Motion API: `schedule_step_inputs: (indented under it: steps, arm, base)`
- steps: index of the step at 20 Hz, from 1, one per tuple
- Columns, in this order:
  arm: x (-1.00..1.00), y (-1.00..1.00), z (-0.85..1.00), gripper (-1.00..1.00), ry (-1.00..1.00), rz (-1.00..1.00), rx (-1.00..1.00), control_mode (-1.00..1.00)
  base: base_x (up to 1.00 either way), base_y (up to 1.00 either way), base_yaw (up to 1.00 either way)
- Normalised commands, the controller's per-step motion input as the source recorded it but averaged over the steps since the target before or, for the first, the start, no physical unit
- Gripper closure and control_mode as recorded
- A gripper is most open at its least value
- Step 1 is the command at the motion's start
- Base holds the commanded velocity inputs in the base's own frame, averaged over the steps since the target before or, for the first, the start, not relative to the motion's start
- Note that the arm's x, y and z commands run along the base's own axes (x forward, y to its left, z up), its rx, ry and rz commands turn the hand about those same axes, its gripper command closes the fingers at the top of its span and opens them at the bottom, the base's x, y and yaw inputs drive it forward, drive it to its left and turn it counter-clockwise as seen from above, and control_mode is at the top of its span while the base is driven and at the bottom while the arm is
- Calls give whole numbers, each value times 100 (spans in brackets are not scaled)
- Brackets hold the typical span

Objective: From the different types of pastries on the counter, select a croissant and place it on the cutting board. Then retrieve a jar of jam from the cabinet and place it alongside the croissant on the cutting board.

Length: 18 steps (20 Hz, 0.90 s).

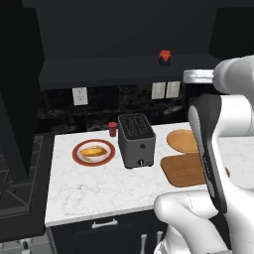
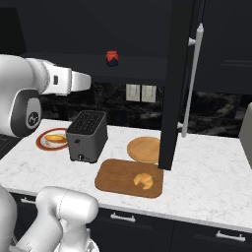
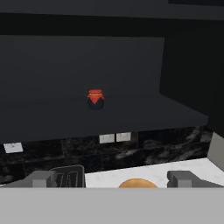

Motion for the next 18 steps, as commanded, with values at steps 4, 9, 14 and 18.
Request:
schedule_step_inputs:
  steps: [4,9,14,18]
  arm:
    - [38,0,10,-100,0,0,0,-100]
    - [45,0,8,-100,-2,0,0,-100]
    - [46,0,3,-100,0,0,0,-100]
    - [37,0,0,-100,0,0,-5,-100]
  base:
    - [0,0,0]
    - [0,0,0]
    - [0,0,0]
    - [0,0,0]
